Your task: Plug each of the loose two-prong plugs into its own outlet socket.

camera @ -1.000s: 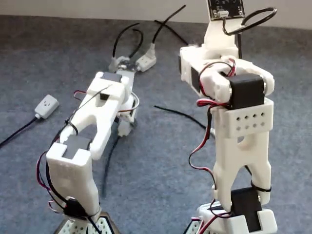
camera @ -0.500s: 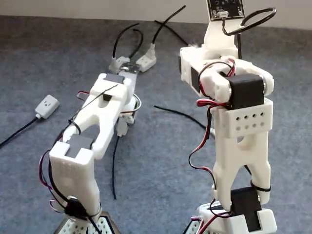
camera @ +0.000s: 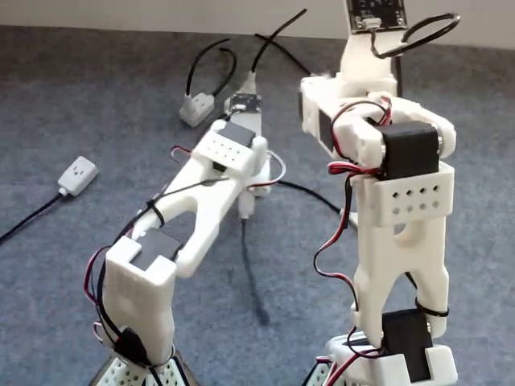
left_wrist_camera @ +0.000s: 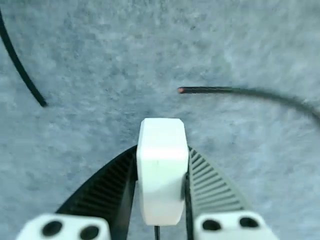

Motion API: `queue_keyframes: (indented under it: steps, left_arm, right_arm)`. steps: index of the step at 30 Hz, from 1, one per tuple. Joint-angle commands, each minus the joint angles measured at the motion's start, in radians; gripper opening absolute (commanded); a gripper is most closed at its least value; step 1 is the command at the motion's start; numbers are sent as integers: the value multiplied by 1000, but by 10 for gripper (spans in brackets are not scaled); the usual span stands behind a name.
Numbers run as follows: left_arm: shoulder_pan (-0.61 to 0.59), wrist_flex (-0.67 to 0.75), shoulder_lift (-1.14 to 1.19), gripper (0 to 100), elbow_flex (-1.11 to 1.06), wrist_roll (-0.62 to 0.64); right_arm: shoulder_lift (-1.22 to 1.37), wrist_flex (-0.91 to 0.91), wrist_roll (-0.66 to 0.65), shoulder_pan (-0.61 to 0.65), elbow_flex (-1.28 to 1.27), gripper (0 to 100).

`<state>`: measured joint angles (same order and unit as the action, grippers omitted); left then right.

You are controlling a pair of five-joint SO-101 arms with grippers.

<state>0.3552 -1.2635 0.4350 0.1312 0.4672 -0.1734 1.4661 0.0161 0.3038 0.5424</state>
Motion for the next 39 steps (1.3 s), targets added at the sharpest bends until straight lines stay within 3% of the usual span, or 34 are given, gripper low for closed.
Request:
queue_keyframes:
  steps: [1, 5, 13, 16, 21, 27, 29, 32, 39]
  left_arm:
    - [71, 3, -15, 6, 93, 405]
    - [42, 2, -15, 6, 156, 666]
    - [36, 2, -2, 11, 168, 787]
    - [39, -3, -13, 17, 131, 775]
    - [39, -152, -15, 109, 272, 509]
    - [-35, -341, -13, 116, 555, 468]
    - [-61, -377, -7, 116, 616, 397]
    - [-74, -413, -4, 116, 630, 330]
    - [-22, -410, 74, 117, 590, 319]
  right_arm:
    - [-18, -4, -32, -64, 50, 16]
    - [-8, 4, -83, -90, 93, 16]
    - [-8, 4, -86, -110, 111, 16]
    - [-8, 4, -86, -110, 110, 16]
    - [-8, 4, -87, -110, 107, 36]
    - [-8, 4, -87, -110, 107, 65]
    - [-8, 4, -87, -110, 107, 65]
    - [-8, 4, -87, -110, 107, 66]
    - [-8, 4, -87, -110, 107, 69]
